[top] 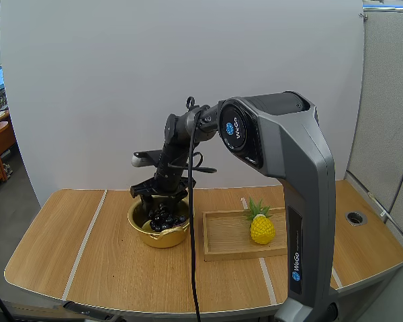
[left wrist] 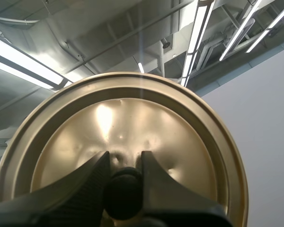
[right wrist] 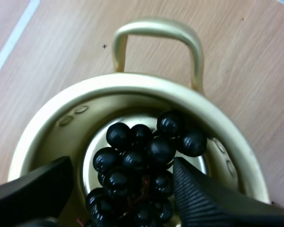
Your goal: Open the pot, put the grape inside, and close it
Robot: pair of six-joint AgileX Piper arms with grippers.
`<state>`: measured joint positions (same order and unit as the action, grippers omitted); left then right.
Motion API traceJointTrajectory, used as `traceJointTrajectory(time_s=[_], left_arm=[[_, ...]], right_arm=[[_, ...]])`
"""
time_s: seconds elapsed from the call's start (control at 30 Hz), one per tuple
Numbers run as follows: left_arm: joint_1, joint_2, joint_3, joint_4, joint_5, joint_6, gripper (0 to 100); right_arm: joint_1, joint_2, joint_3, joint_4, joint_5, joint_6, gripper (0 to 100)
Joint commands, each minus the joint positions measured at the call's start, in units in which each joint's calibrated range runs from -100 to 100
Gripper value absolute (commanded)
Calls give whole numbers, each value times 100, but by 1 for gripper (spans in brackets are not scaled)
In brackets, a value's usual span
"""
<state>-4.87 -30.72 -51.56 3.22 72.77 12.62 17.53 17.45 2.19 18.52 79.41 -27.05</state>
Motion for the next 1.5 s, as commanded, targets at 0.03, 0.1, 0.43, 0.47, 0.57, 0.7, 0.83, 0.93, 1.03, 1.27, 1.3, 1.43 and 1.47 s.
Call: traceJointTrajectory(time_s=[0.03,0.1,0.43,0.47,0.57,0.7,0.83,0.93,1.03,1.27,1.3,1.43,1.47], left_arm=[[-9,-40,-20,67,-192,-64,0],[-9,-40,-20,67,-192,-64,0],[-9,-40,-20,67,-192,-64,0],[-9,-40,-20,67,-192,-64,0],[-9,-40,-20,67,-192,-64,0],[-9,-40,-20,67,-192,-64,0],[-9,-40,-20,67,-192,-64,0],[-9,-40,-20,67,-192,-64,0],[-9,-40,-20,67,-192,-64,0],[-9,-40,-20,67,-192,-64,0],[-9,-40,-20,67,-192,-64,0],[-9,-40,-20,67,-192,-64,0],[-9,-40,-20,67,-192,-64,0]], right_arm=[[-10,-362,-395,-31,677,69,100],[-10,-596,-478,-31,794,80,100],[-10,-1913,-478,-315,1780,237,100],[-10,-2074,-478,-340,1883,247,100],[-10,-2652,-319,-390,2024,284,100],[-10,-3499,168,-390,2059,342,100],[-10,-4358,710,-419,2059,354,100],[-10,-5017,1123,-419,2059,377,100],[-10,-5608,1504,-509,2059,478,100],[-10,-6915,2386,-1090,2059,875,100],[-10,-7096,2522,-1223,2059,935,100],[-10,-7660,2992,-1592,2059,1146,100],[-10,-7806,3087,-1618,2059,1146,97]])
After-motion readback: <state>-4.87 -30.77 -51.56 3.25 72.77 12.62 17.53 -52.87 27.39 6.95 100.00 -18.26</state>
